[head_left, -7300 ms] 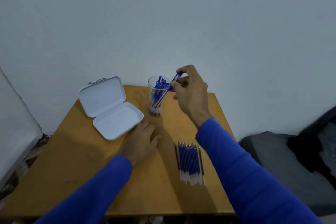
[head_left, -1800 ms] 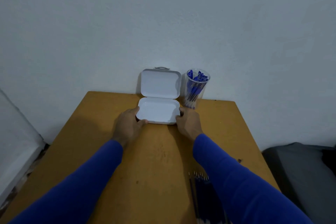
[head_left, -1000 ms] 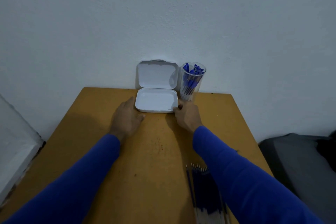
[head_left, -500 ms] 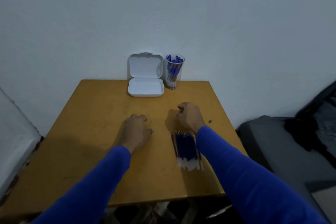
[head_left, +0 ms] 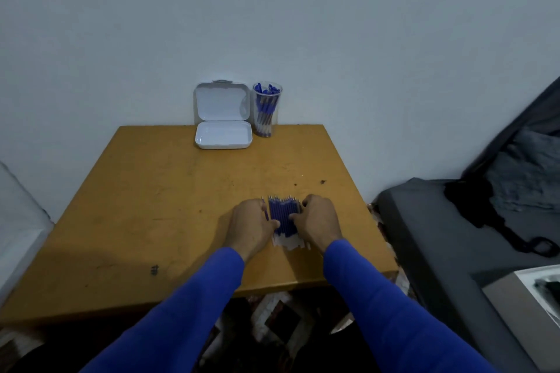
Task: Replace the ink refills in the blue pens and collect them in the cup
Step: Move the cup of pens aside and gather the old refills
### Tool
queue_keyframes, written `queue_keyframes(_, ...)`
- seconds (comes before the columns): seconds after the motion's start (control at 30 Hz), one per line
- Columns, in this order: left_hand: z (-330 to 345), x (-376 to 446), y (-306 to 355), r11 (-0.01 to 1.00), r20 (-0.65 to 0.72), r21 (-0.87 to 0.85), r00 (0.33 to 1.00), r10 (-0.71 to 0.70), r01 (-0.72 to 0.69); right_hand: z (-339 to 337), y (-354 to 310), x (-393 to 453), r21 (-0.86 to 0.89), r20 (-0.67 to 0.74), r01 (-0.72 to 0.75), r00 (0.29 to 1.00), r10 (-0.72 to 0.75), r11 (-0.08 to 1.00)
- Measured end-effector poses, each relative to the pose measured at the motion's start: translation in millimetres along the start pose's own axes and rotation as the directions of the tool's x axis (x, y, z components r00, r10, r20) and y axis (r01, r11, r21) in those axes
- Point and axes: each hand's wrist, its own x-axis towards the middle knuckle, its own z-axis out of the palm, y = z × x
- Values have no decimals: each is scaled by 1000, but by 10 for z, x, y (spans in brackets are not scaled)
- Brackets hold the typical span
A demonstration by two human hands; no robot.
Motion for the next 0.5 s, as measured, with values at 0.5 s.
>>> queue_keyframes(0.5, 17, 81, -48, 999, -69, 16, 997, -35, 36, 153, -281, -111, 109, 10, -31, 999, 30, 994)
